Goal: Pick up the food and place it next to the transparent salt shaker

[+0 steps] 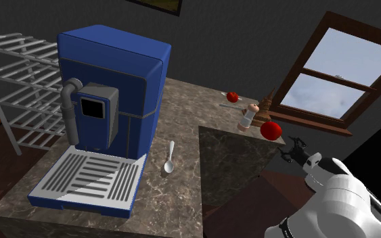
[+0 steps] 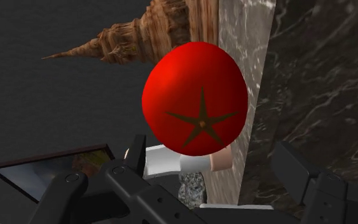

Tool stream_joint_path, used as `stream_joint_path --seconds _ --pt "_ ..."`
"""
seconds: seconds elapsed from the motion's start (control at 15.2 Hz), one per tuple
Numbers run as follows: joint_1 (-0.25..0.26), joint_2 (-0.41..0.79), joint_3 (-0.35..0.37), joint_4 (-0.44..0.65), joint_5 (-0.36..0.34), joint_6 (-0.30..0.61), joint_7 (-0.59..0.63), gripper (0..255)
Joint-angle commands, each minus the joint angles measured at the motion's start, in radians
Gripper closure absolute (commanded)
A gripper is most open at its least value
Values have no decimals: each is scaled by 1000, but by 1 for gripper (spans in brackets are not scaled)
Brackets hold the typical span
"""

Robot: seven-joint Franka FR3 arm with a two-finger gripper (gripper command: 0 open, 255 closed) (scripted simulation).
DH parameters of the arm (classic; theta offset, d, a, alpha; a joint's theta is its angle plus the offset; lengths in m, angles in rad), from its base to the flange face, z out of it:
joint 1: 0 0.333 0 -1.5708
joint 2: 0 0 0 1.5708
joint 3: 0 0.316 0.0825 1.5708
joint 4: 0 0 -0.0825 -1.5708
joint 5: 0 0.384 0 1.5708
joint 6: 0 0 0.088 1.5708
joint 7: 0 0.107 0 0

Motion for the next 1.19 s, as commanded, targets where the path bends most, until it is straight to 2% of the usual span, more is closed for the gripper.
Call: stream_joint_path --seconds 0.0,0.26,0.73,0.79,1.12 --pt "35 -25 -8 20 -11 17 -7 0" --pt "111 -39 5 47 -7 68 -2 0" --pt "111 -39 5 46 -7 67 -2 0" --pt "111 -39 5 46 -7 67 -2 255" --pt "111 -39 5 46 -7 67 -2 255"
